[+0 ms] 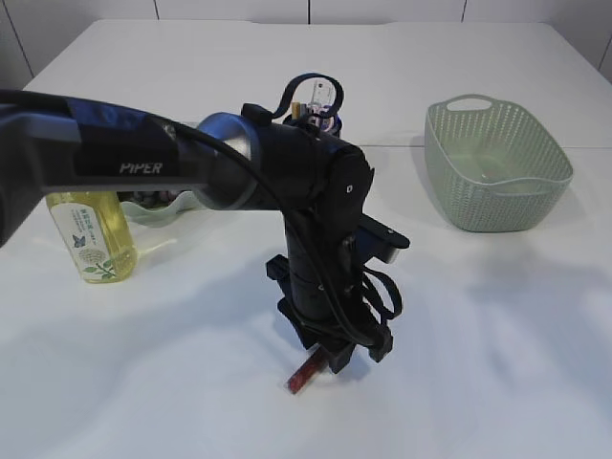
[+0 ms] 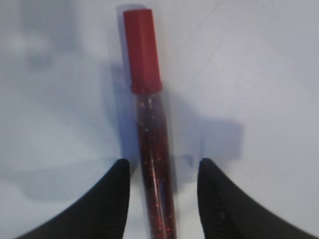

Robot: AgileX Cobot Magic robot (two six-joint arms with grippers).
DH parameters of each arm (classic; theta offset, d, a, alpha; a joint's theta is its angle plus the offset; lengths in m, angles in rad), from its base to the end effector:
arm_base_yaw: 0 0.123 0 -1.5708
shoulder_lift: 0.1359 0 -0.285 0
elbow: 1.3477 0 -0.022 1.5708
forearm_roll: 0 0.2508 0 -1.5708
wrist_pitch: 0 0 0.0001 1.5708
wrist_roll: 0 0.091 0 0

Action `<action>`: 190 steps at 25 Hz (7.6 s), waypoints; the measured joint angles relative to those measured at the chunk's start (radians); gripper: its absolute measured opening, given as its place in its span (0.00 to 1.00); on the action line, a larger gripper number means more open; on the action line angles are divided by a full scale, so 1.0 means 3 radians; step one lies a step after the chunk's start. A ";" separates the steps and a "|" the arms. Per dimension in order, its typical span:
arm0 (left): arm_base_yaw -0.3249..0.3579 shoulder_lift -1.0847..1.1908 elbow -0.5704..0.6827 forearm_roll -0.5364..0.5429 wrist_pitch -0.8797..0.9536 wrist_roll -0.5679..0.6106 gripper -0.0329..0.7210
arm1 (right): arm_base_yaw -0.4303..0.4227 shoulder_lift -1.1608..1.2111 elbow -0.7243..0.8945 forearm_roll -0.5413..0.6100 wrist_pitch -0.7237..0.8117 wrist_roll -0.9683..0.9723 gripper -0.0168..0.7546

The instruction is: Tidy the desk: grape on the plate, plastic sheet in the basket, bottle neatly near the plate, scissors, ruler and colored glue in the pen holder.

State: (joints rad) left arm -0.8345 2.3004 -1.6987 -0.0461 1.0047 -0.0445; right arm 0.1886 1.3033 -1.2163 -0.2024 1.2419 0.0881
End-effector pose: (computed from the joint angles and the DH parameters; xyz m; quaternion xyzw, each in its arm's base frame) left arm 0.3001 -0.3364 0.1127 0.3736 0.9270 -0.0289 0.0149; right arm 0.2417 0.0285 0.3432 -0.0658 0.9794 -0.0762 0.1752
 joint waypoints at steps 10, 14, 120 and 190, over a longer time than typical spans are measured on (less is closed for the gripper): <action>0.0000 0.0067 -0.0036 0.0000 0.0022 0.0000 0.47 | 0.0000 0.0000 0.0000 0.0000 -0.0006 0.0000 0.36; 0.0000 0.0074 -0.0050 0.0000 0.0036 0.0000 0.40 | 0.0000 0.0000 0.0000 0.0000 -0.0012 0.0000 0.36; 0.1024 -0.0151 0.0276 0.0442 -0.5386 -0.0347 0.22 | 0.0000 0.0000 0.0000 -0.0029 -0.0265 0.0000 0.36; 0.1367 -0.2718 0.0085 0.0482 0.0757 -0.0453 0.40 | 0.0000 -0.0254 -0.0014 0.0255 0.0004 -0.0079 0.42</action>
State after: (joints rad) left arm -0.4245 1.4851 -1.6732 0.0985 1.2318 -0.1804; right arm 0.1886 1.2271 -1.2207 -0.1259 1.2430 0.0644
